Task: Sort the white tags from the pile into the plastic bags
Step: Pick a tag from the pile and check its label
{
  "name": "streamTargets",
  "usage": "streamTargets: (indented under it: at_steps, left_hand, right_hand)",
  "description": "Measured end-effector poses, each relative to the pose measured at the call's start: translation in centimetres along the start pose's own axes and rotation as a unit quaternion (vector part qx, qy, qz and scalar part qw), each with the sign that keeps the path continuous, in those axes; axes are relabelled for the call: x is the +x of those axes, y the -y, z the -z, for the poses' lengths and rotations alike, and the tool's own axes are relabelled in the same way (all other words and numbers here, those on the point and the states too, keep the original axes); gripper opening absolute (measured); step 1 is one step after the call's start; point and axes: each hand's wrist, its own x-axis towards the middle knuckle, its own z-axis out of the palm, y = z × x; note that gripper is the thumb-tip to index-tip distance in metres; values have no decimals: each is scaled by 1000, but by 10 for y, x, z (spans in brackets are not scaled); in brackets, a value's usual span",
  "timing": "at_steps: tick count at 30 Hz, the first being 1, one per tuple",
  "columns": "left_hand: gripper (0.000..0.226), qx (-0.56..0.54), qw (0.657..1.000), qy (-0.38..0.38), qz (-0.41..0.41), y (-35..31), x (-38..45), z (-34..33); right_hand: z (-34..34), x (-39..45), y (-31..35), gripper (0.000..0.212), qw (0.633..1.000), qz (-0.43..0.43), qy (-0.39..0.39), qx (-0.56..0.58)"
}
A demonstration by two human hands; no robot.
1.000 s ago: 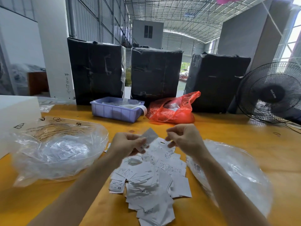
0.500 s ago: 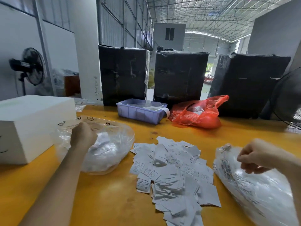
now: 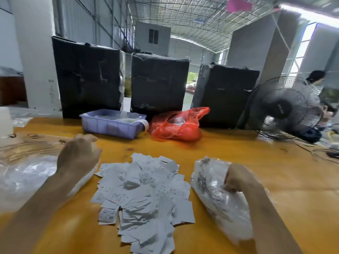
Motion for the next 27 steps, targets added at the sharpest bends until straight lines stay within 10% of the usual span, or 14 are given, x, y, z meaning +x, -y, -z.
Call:
streamTargets:
  at_steps: [9, 22, 27]
  left_hand:
    - [24, -83, 968, 142, -190, -61, -68, -60]
    - [17, -131, 961, 143, -198, -60, -68, -58]
    - [17, -134, 958, 154, -199, -61, -69, -57]
  right_hand:
    - [-4, 5, -1, 21, 998, 18, -11, 62]
    - [-13, 12, -1, 18, 995, 56, -28, 71]
    - [-9, 10, 1, 52, 978, 94, 98, 158]
